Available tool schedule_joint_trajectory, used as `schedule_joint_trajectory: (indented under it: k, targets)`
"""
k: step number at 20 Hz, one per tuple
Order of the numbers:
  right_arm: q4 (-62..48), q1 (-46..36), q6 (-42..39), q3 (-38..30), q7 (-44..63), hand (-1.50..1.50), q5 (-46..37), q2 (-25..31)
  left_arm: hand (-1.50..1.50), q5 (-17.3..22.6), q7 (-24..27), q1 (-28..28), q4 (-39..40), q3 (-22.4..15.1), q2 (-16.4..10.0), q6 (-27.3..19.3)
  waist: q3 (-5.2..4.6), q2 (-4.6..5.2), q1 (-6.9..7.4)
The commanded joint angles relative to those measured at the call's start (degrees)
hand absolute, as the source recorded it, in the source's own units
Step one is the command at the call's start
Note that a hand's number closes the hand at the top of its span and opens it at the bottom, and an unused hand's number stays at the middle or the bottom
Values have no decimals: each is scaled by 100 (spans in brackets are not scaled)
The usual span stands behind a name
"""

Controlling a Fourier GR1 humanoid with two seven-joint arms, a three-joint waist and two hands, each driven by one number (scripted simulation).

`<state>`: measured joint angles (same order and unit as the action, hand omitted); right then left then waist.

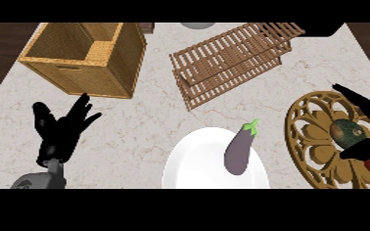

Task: Pick the squash from the placemat and place it in the tiered shelf

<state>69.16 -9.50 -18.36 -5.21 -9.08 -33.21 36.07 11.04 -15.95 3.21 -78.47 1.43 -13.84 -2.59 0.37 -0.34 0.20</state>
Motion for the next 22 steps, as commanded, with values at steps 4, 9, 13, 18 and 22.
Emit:
schedule_joint_trajectory:
  k: [4, 9, 13, 18, 22]
  targets:
    - [-164, 227, -142, 897, -715, 150, -837, 82, 0, -57, -39, -92, 30, -36, 16, 134, -36, 44, 23]
    - [-506, 122, 105, 699, -1262, 150, -830, -130, 0, -67, -202, -147, -132, 2, 48, 163, -36, 33, -15]
    - [-249, 218, 210, 633, -1366, 150, -751, -380, 0, -160, -311, 208, 80, 53, 183, -57, -37, 32, -40]
    - [1198, 56, -565, 2219, -337, 150, -1233, -1508, 0, -58, -191, -136, -66, 91, 77, 117, -54, -2, 67]
    - [2132, -253, -1030, 2805, 555, 150, -1290, -2333, 0, -143, -2, 46, 300, 116, 67, 153, -56, 13, -50]
